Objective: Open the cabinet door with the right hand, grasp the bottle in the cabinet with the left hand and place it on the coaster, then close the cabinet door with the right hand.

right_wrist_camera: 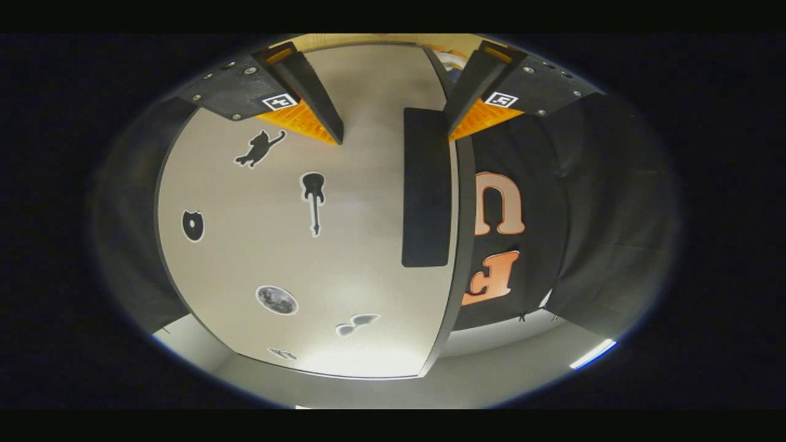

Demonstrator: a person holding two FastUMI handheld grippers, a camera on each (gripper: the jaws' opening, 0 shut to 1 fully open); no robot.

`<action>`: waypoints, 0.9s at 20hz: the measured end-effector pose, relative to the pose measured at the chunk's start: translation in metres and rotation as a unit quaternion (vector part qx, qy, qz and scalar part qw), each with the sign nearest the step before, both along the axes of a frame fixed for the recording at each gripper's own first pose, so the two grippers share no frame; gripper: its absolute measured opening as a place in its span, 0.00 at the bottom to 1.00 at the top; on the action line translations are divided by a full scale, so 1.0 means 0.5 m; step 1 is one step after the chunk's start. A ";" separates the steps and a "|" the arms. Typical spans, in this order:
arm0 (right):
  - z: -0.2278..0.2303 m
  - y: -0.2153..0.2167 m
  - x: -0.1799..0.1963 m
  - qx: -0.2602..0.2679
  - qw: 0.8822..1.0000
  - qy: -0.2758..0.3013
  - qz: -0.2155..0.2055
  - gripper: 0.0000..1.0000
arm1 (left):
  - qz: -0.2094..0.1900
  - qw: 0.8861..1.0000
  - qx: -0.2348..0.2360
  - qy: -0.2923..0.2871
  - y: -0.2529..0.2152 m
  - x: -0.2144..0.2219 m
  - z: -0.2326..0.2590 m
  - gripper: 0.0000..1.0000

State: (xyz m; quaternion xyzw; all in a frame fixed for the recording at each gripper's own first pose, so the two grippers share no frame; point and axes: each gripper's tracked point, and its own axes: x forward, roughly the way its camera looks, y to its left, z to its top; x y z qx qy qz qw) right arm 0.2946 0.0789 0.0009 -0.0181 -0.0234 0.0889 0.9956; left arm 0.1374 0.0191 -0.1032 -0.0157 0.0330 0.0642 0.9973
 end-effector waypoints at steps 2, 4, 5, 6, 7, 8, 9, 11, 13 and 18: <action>-0.001 -0.001 0.000 0.001 1.000 0.004 0.000 0.95 | -0.001 1.000 -0.001 0.000 -0.007 -0.007 0.003 0.93; -0.003 0.001 -0.001 0.002 1.000 0.011 0.011 0.95 | -0.003 1.000 -0.003 0.001 -0.016 -0.014 0.007 0.94; -0.011 -0.001 -0.006 0.010 1.000 0.024 0.014 0.95 | -0.003 1.000 -0.004 0.001 -0.021 -0.017 0.012 0.94; -0.015 -0.004 -0.018 0.019 0.999 0.031 0.019 0.95 | -0.002 1.000 -0.002 0.000 -0.023 -0.024 0.018 0.94; -0.008 -0.006 -0.033 0.027 0.999 0.025 0.026 0.95 | -0.003 1.000 -0.001 0.000 -0.030 -0.028 0.023 0.93; -0.001 -0.013 -0.053 0.032 0.999 0.022 0.030 0.93 | -0.004 1.000 0.000 0.002 -0.039 -0.033 0.021 0.94; 0.005 -0.027 -0.076 0.029 0.999 0.018 0.030 0.95 | -0.005 1.000 0.000 0.001 -0.047 -0.038 0.027 0.94; 0.013 -0.068 -0.129 0.012 1.000 0.013 0.024 0.95 | -0.010 1.000 -0.002 0.001 -0.070 -0.050 0.041 0.96; 0.010 -0.123 -0.188 -0.001 1.000 0.020 0.013 0.95 | -0.017 1.000 -0.004 -0.003 -0.104 -0.063 0.059 0.94; -0.010 -0.278 -0.373 -0.016 0.999 0.027 -0.017 0.95 | -0.041 0.999 0.018 -0.016 -0.215 -0.114 0.093 0.95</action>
